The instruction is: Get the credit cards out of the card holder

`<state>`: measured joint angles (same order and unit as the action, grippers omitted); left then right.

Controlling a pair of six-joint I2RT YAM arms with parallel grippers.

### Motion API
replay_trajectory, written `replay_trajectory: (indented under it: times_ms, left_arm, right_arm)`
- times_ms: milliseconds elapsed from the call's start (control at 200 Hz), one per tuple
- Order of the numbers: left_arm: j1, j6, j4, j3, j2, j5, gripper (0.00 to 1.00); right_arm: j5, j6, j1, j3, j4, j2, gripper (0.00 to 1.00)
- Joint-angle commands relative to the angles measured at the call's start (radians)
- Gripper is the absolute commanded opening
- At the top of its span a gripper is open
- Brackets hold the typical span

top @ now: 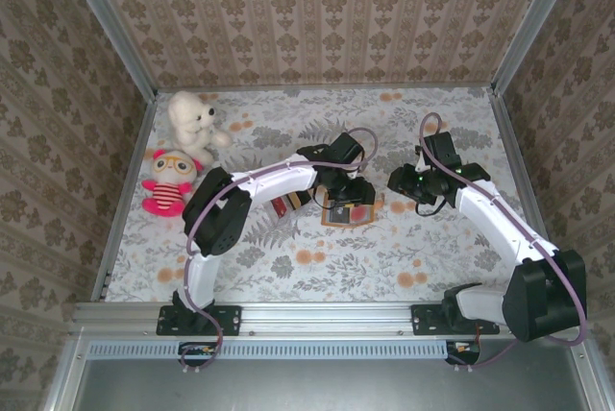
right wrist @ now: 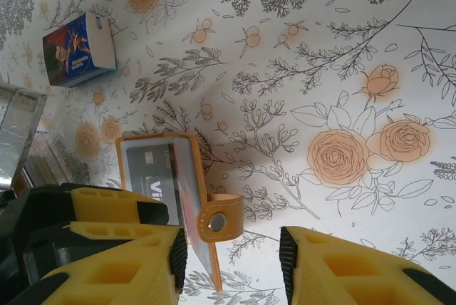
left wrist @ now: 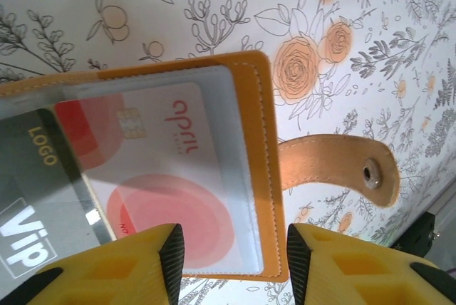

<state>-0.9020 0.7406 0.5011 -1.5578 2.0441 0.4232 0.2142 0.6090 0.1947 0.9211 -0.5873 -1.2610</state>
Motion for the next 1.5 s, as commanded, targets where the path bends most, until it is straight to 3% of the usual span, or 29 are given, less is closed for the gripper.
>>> replay_trajectory:
  times_ms: [0,130,290,470,635,920,1490]
  left_arm:
    - [0.001,0.018,-0.049,0.019,-0.038,0.017,0.46]
    - [0.027,0.067,-0.15,0.121,-0.11,-0.024,0.46]
    - [0.058,0.083,-0.141,0.174,-0.155,-0.082,0.45]
    - [0.064,0.14,-0.084,0.196,-0.151,-0.168,0.35]
    - [0.078,0.192,-0.139,0.245,-0.16,-0.156,0.3]
    - [0.078,0.177,-0.141,0.21,-0.112,-0.089,0.29]
    - [0.071,0.166,-0.147,0.173,-0.041,-0.005,0.25]
  right_arm:
    - [0.003,0.003,-0.003,0.004,-0.018,0.016,0.41]
    - [0.047,-0.02,0.026,0.016,0.002,-0.006,0.37]
    - [0.032,-0.004,0.103,0.033,0.019,-0.042,0.3]
    - [-0.123,0.035,0.239,0.093,-0.026,-0.16,0.16]
    - [-0.115,0.091,0.293,0.102,0.021,-0.269,0.1]
    - [-0.13,0.1,0.295,0.124,0.035,-0.384,0.09]
    - [-0.149,0.106,0.234,0.067,0.044,-0.384,0.09]
